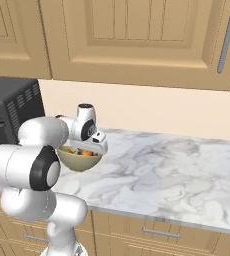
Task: Take the fish, mushroom, and peach from the freezer and place them in the bowl on the counter.
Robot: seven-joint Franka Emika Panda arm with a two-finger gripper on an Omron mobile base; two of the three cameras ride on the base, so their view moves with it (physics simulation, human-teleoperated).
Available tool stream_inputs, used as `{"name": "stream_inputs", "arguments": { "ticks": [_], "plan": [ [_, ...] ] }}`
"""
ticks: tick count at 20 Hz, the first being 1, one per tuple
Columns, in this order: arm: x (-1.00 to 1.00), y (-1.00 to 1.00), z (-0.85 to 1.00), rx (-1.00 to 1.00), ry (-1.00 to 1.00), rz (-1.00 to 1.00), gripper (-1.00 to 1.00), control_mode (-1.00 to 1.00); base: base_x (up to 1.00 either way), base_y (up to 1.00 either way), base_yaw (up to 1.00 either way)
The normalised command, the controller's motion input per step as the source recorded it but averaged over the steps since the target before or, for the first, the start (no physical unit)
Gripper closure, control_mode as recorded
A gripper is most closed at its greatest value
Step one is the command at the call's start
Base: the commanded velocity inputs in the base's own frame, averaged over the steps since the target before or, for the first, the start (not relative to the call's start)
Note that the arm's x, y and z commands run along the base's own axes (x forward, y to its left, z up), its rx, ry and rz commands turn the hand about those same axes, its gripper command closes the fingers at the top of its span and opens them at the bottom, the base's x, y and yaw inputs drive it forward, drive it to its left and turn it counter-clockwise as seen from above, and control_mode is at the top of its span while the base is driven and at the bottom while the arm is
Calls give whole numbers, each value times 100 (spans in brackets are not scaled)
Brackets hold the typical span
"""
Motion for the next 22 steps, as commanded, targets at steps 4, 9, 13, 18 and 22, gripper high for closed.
{"name": "stream_inputs", "arguments": {
  "ticks": [4, 9, 13, 18, 22],
  "plan": [
    [-67, 1, 14, 0, -2, -2, -100, -100, 0, 0, 0],
    [-56, 1, 6, 0, -2, -7, -100, -100, 0, 0, 0],
    [-10, 45, 10, 0, -8, -1, -100, -100, 0, 0, 0],
    [36, 42, 0, 1, -5, 0, -100, -100, 0, 0, 0],
    [18, -1, 29, 3, 0, 0, -100, -100, 0, 0, 0]
  ]
}}
